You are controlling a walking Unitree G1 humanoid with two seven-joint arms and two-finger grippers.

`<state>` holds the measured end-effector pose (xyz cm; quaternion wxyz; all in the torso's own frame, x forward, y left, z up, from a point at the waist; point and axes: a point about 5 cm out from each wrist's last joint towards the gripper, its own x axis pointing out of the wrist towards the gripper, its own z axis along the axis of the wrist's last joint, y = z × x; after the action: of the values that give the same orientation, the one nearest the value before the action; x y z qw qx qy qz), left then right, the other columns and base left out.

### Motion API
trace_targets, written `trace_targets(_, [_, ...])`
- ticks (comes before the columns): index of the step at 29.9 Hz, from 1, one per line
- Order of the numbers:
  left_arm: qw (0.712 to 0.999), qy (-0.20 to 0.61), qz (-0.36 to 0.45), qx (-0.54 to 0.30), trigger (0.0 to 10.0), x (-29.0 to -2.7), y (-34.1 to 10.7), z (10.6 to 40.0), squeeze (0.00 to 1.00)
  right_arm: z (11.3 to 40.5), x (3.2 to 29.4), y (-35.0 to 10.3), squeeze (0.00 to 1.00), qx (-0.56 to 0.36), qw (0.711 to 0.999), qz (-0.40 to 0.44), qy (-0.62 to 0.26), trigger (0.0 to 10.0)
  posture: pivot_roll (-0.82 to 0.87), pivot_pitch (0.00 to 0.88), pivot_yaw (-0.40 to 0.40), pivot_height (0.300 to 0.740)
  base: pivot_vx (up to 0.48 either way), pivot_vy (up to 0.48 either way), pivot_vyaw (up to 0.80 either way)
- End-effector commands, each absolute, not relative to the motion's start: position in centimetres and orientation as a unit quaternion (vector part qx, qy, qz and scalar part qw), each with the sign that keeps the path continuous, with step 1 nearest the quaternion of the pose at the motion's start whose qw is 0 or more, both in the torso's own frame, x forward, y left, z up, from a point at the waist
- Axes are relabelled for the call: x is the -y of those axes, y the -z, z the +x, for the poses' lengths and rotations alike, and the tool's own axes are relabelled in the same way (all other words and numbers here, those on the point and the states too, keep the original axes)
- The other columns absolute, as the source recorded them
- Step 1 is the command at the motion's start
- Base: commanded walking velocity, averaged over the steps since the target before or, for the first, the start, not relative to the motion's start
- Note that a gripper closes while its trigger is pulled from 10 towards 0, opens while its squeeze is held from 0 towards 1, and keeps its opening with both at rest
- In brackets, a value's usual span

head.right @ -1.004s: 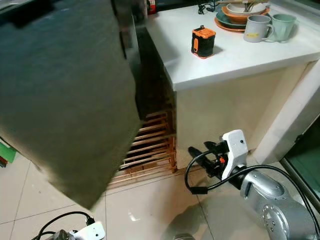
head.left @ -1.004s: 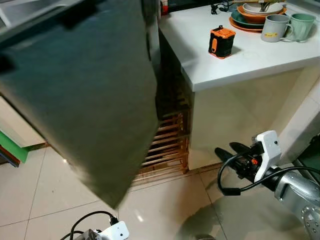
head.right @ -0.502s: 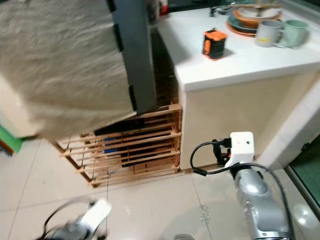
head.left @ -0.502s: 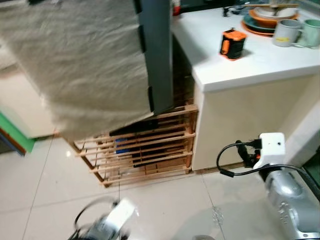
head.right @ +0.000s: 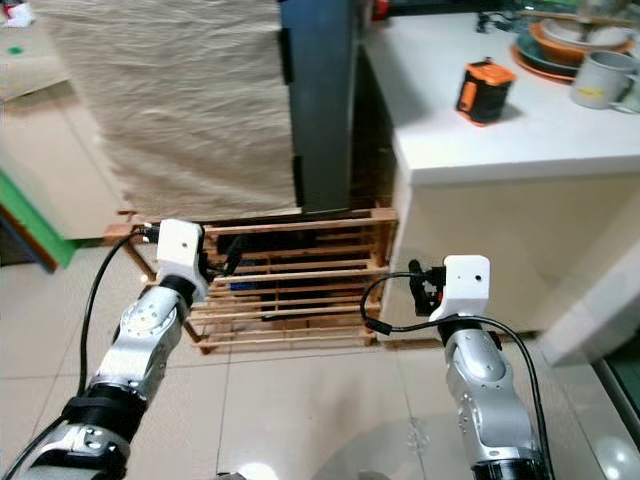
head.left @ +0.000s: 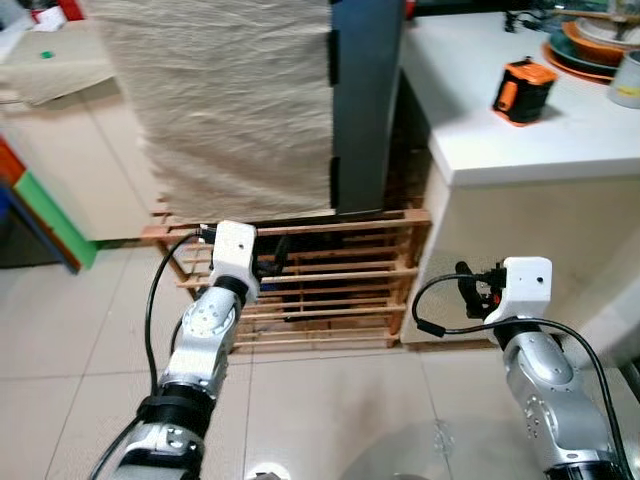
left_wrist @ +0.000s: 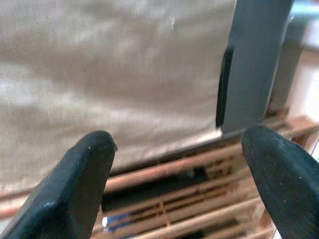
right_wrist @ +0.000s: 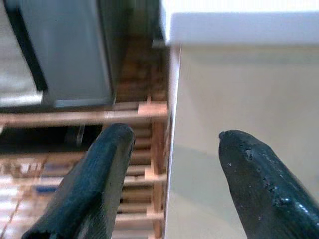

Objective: Restocking fridge

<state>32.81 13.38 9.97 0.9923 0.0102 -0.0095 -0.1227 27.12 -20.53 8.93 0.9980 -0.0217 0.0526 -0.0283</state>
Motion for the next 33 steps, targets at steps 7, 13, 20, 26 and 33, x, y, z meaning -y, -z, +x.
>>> trace_targets(7, [0.979, 0.19, 0.003, 0.075, 10.0, -12.1, -14.0, 32.9, 0.0, 26.4, 21.6, -9.1, 0.0, -0.022, 0.994, -0.056, 0.096, 10.0, -0.19, 0.0, 0.071, 0.74, 0.0, 0.0, -0.7])
trace_targets(13, [0.97, 0.218, -0.027, 0.103, 10.0, -10.4, -15.5, 31.8, 0.0, 25.6, 21.7, -9.5, 0.0, -0.006, 0.992, -0.061, 0.109, 10.0, -0.2, 0.0, 0.059, 0.74, 0.0, 0.0, -0.69])
trace_targets(20, [0.973, 0.207, -0.095, 0.041, 10.0, -9.8, -14.0, 31.8, 0.0, 25.4, 21.6, -11.8, 0.0, 0.047, 0.99, -0.074, 0.107, 10.0, -0.22, 0.0, 0.065, 0.74, 0.162, -0.069, -0.69])
trace_targets(26, [0.974, 0.199, -0.103, -0.027, 10.0, -10.8, -10.6, 31.4, 0.0, 25.5, 21.0, -11.7, 0.0, 0.035, 0.993, -0.076, 0.083, 10.0, -0.23, 0.0, 0.048, 0.74, 0.309, -0.364, -0.69])
trace_targets(33, [0.97, 0.216, -0.098, -0.048, 10.0, -10.1, -10.0, 31.2, 0.0, 25.1, 21.5, -10.5, 0.0, 0.014, 0.993, -0.073, 0.089, 10.0, -0.22, 0.0, 0.046, 0.74, 0.092, -0.081, -0.69])
